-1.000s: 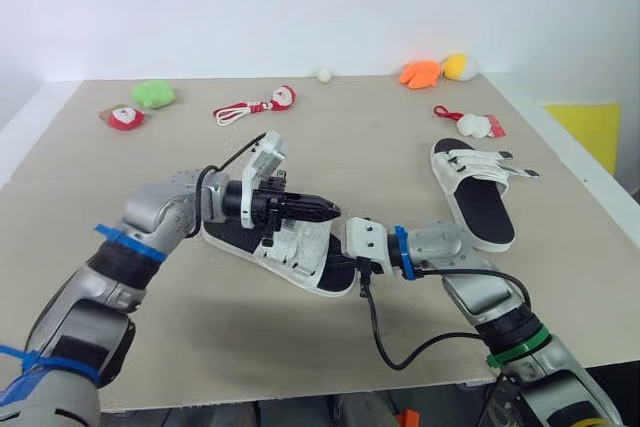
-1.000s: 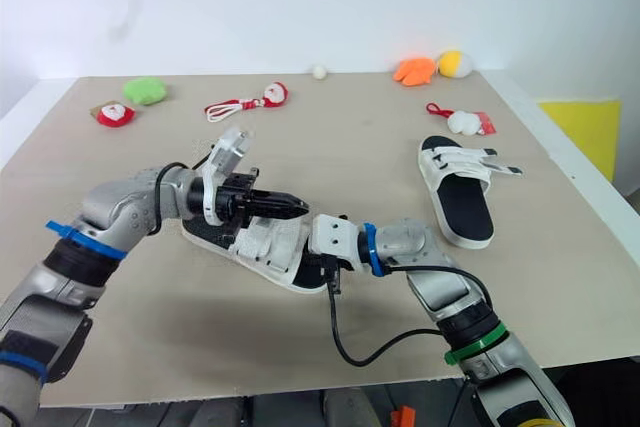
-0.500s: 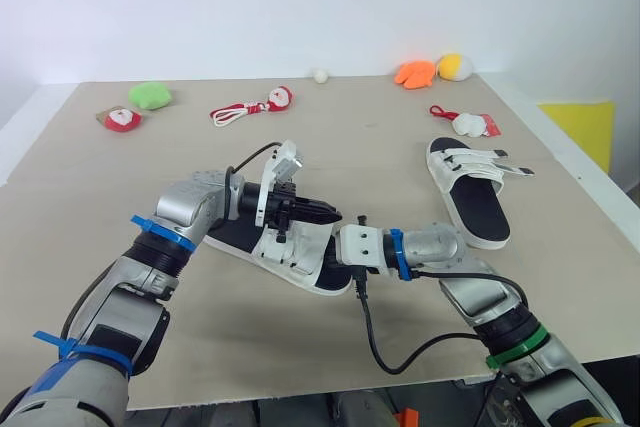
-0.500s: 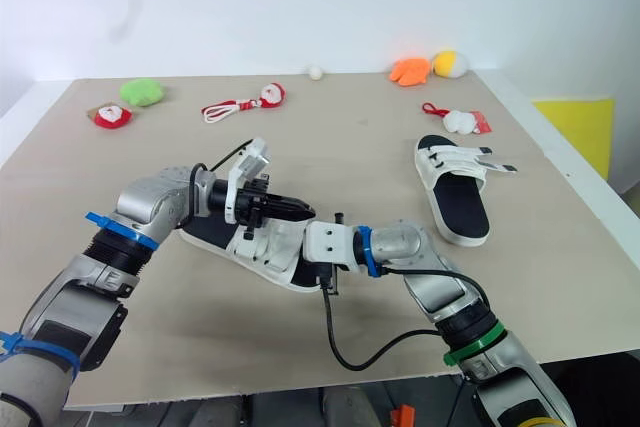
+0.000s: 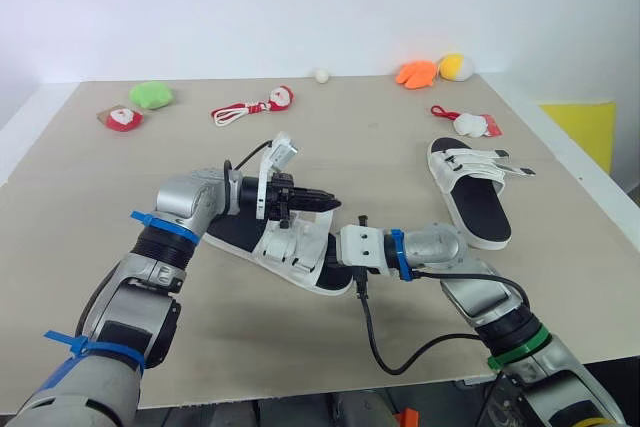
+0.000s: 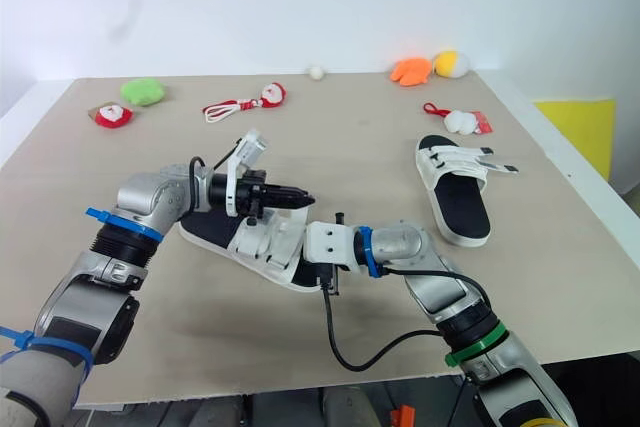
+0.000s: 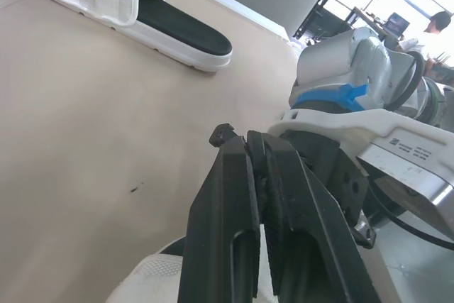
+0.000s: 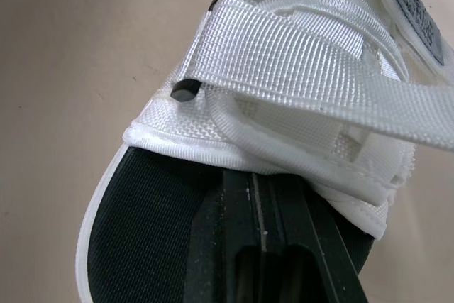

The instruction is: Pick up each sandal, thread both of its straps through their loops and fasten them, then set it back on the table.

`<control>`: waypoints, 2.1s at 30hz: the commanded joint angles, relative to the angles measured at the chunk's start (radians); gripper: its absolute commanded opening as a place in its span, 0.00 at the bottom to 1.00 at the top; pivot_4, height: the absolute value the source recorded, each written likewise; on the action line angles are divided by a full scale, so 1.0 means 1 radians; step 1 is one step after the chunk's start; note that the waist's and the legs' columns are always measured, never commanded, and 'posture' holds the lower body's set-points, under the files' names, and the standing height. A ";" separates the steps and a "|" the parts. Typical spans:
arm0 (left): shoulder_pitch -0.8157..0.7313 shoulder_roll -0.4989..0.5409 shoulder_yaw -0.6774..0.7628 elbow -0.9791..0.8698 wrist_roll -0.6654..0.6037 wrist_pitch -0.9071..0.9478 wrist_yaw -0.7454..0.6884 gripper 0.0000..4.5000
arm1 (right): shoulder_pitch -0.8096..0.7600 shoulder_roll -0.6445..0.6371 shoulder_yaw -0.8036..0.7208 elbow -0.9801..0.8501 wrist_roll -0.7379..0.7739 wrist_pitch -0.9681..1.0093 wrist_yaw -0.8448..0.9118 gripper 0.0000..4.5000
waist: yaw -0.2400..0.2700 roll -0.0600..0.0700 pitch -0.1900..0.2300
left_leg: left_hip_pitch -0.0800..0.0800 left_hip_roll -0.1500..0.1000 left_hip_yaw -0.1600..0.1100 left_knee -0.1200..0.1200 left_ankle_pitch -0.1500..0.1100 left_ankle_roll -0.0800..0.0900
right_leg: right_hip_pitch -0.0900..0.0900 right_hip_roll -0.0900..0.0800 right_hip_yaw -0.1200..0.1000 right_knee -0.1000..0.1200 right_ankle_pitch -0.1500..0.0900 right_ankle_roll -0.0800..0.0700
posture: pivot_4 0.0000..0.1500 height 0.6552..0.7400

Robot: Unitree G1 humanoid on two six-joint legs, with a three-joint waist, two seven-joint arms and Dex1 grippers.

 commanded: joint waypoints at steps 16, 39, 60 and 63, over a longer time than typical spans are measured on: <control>-0.196 -0.003 -0.015 -0.014 0.116 0.098 -0.023 0.02 | 0.052 -0.019 0.067 0.071 -0.097 0.046 -0.008 0.00 | -0.005 -0.002 0.002 | 0.000 0.000 -0.001 0.000 0.000 0.000 | -0.001 0.000 0.000 0.000 0.000 0.000 | 1.00 1.00; -0.196 -0.048 -0.036 0.200 0.288 -0.038 0.043 0.02 | 0.060 -0.014 0.068 0.064 -0.095 0.052 -0.015 0.00 | -0.005 -0.003 0.003 | 0.000 -0.001 -0.002 0.001 0.002 -0.001 | 0.000 0.000 0.000 0.000 0.000 0.000 | 1.00 1.00; -0.111 -0.038 -0.114 0.225 0.404 -0.153 0.000 0.02 | 0.059 -0.012 0.064 0.064 -0.092 0.054 -0.016 0.00 | -0.005 -0.003 0.003 | 0.000 -0.001 -0.003 0.001 0.002 -0.001 | 0.000 0.000 0.000 0.000 0.000 0.000 | 1.00 1.00; -0.092 -0.036 -0.122 0.208 0.409 -0.147 -0.013 0.02 | 0.058 -0.012 0.062 0.066 -0.092 0.053 -0.016 0.00 | -0.005 -0.003 0.003 | 0.001 -0.001 -0.003 0.001 0.002 -0.001 | 0.000 0.000 0.000 0.000 0.000 0.000 | 1.00 1.00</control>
